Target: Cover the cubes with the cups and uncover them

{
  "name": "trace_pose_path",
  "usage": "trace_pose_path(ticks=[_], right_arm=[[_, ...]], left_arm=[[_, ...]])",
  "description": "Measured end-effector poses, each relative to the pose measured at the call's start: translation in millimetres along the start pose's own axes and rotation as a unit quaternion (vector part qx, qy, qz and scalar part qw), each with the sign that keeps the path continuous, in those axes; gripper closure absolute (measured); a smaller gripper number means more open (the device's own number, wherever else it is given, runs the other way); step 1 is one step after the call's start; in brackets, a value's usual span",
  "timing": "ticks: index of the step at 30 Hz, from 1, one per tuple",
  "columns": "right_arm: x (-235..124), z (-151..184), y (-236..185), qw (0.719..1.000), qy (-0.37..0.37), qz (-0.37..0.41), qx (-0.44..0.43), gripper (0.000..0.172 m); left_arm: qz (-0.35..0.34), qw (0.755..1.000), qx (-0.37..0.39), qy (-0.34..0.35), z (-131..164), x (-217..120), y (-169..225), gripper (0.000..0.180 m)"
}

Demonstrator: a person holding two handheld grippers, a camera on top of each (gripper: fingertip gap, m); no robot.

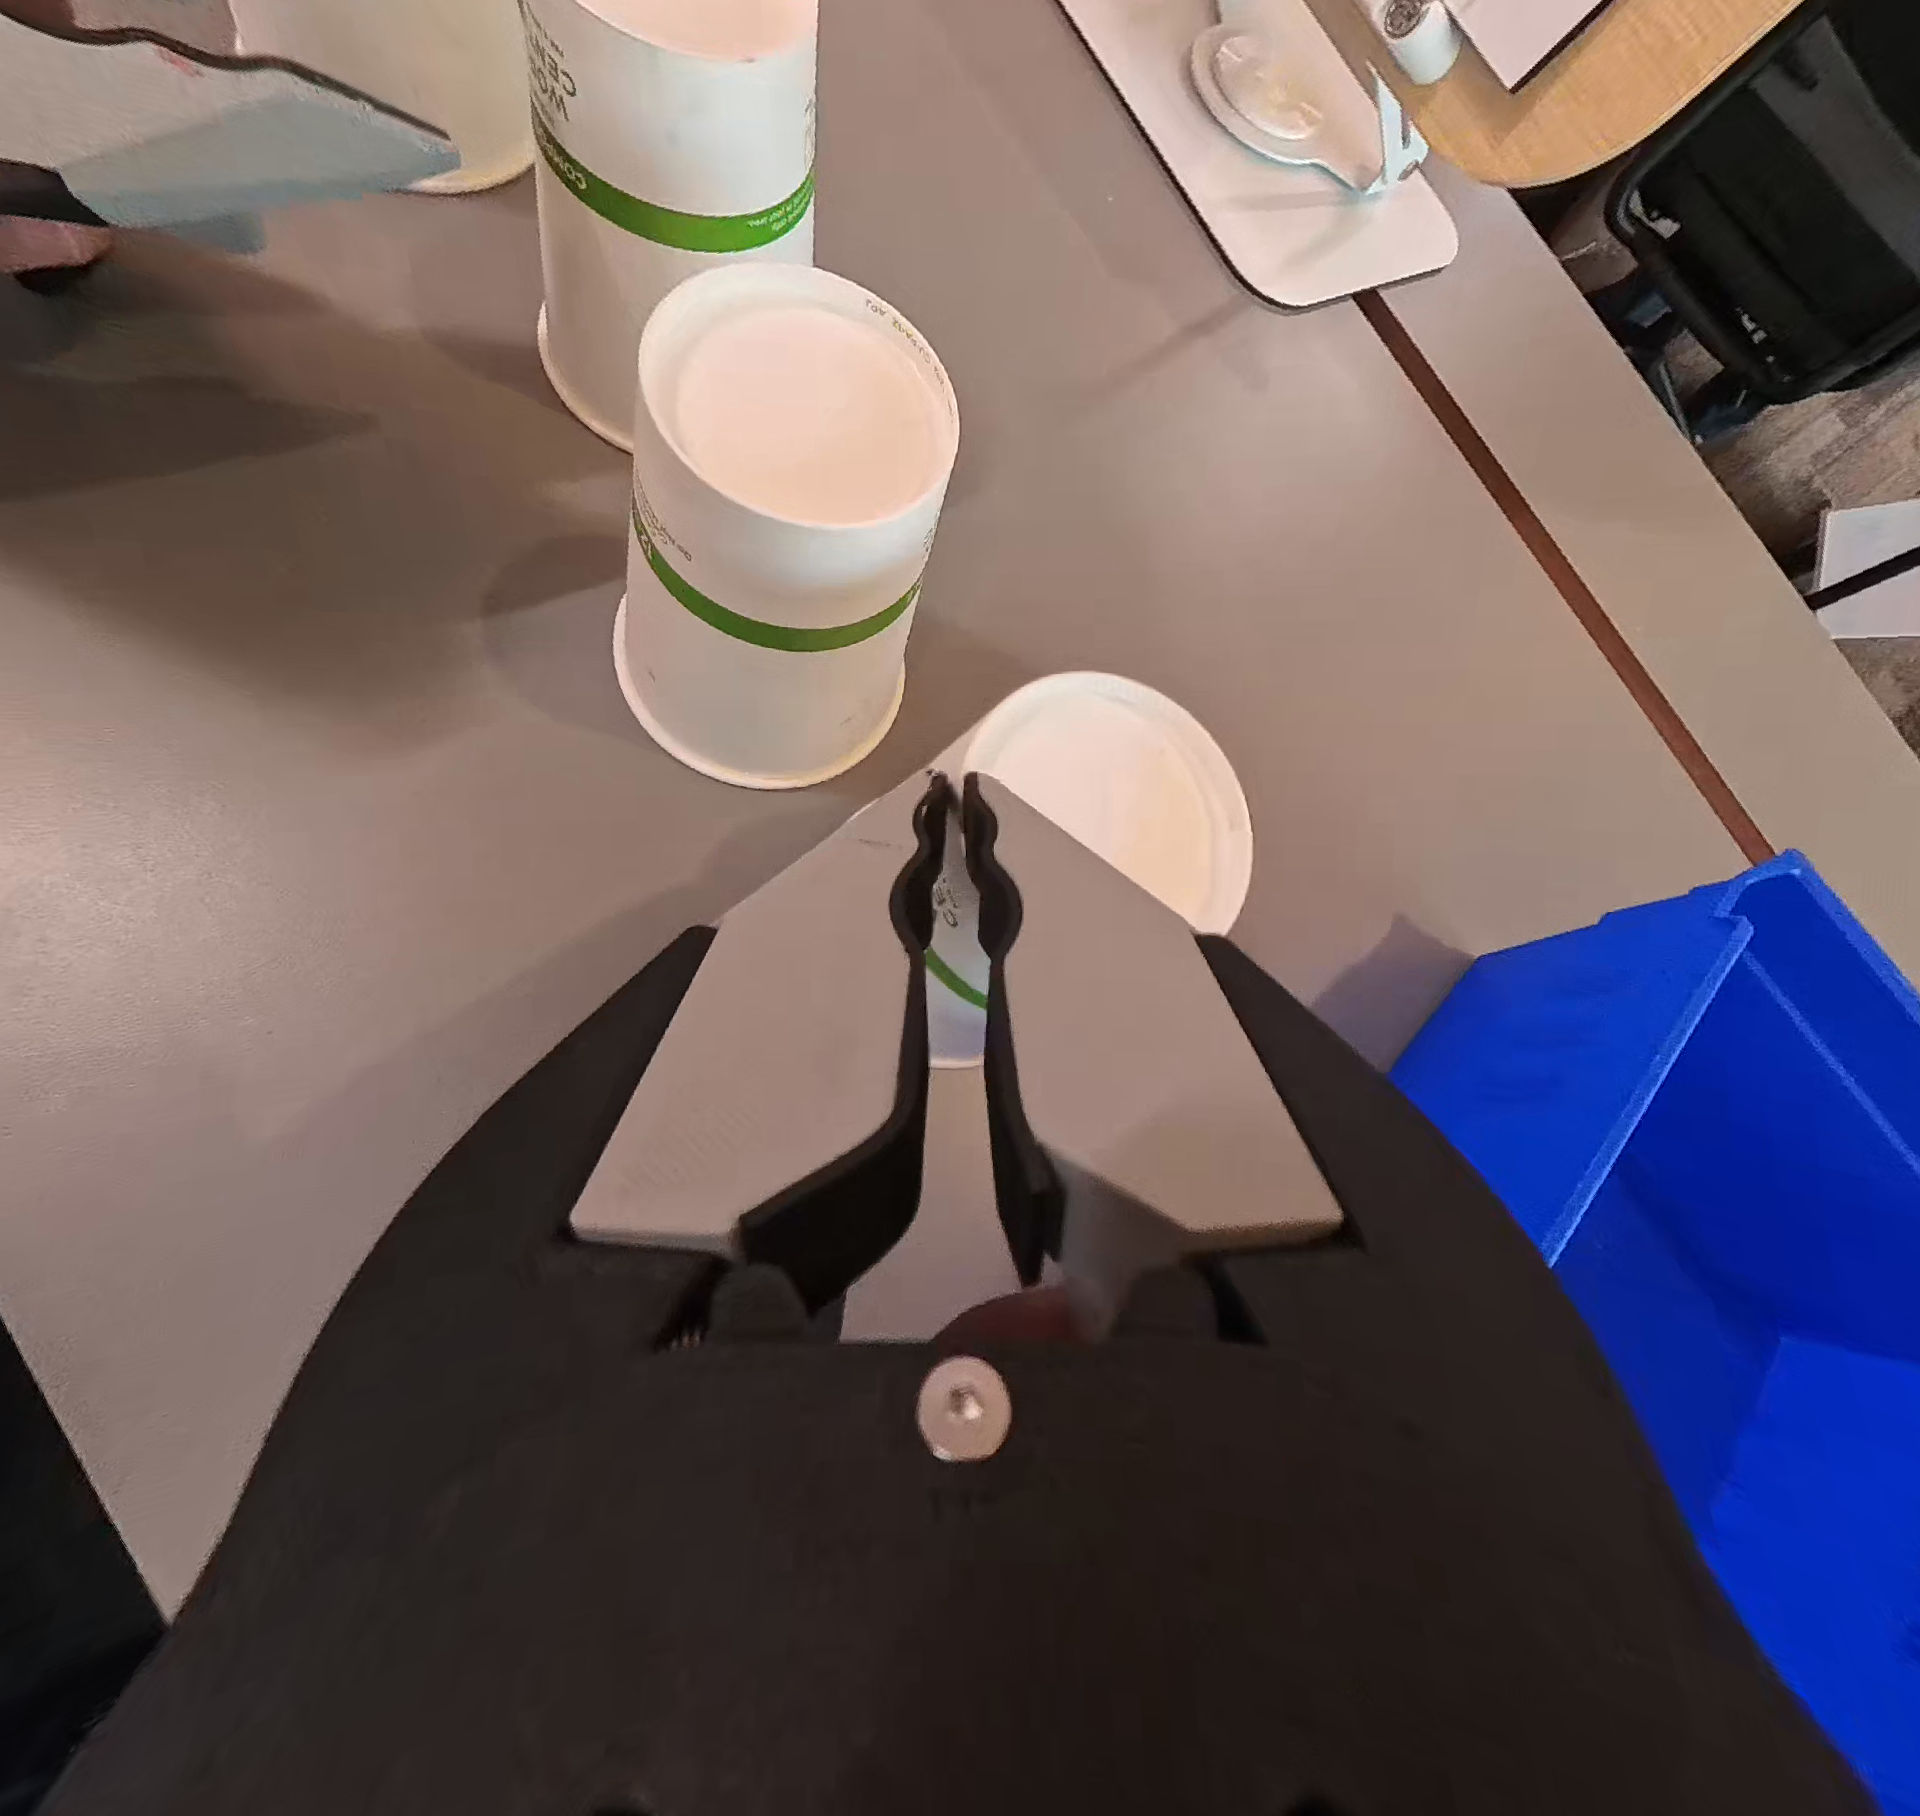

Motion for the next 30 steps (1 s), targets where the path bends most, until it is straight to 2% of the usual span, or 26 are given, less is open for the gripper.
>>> trace_pose_path(ticks=[3,4,8,11,15,20,22,24,26,28,30], right_arm=[[-4.1,-1.3,1.0,1.000,0.009,0.003,0.005,0.172],[-7.6,-2.7,2.4,1.000,0.015,0.005,0.010,0.172],[-36.9,-12.8,7.5,0.996,0.075,0.027,0.033,0.172],[-69.4,-18.9,2.7,0.986,0.150,0.020,0.071,0.172],[-99.3,-15.7,-14.6,0.970,0.216,-0.016,0.106,0.172],[-118.9,-6.0,-34.6,0.958,0.255,-0.055,0.120,0.172],[-123.8,-1.9,-35.7,0.960,0.248,-0.047,0.118,0.172],[-131.3,0.7,-34.7,0.960,0.251,-0.039,0.118,0.172],[-140.1,1.8,-34.9,0.954,0.267,-0.051,0.128,0.172],[-146.4,3.9,-36.6,0.949,0.279,-0.060,0.133,0.172],[-149.3,7.7,-39.8,0.948,0.281,-0.065,0.132,0.172]], left_arm=[[-0.002,1.000,0.001,0.002,-0.1,-0.6,-0.1,0.146],[-0.006,1.000,-0.007,-0.002,0.5,-1.3,-1.9,0.151],[-0.009,0.997,-0.079,0.002,4.1,-6.2,-16.5,0.160],[0.070,0.987,-0.141,0.041,-0.1,-10.6,-11.9,0.155],[0.235,0.938,-0.238,0.091,-11.1,-14.2,8.9,0.153],[0.401,0.877,-0.250,0.090,-35.9,-18.5,54.0,0.150],[0.435,0.865,-0.237,0.080,-43.6,-16.7,67.2,0.151],[0.480,0.843,-0.237,0.056,-49.2,-13.2,79.7,0.151],[0.499,0.833,-0.236,0.038,-54.4,-7.4,90.1,0.143],[0.510,0.824,-0.243,0.056,-63.8,-3.8,97.2,0.139],[0.529,0.797,-0.277,0.096,-76.9,-2.8,99.6,0.138]])
Point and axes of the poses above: each gripper's, where its closed fingertips meet, x out along the fingers, z out of its underside, y = z × x across the jaws, the point moved 9 cm from there along -x, back along the fingers, and after that the axes turned 13 degrees about z, right-handed, at the moved point
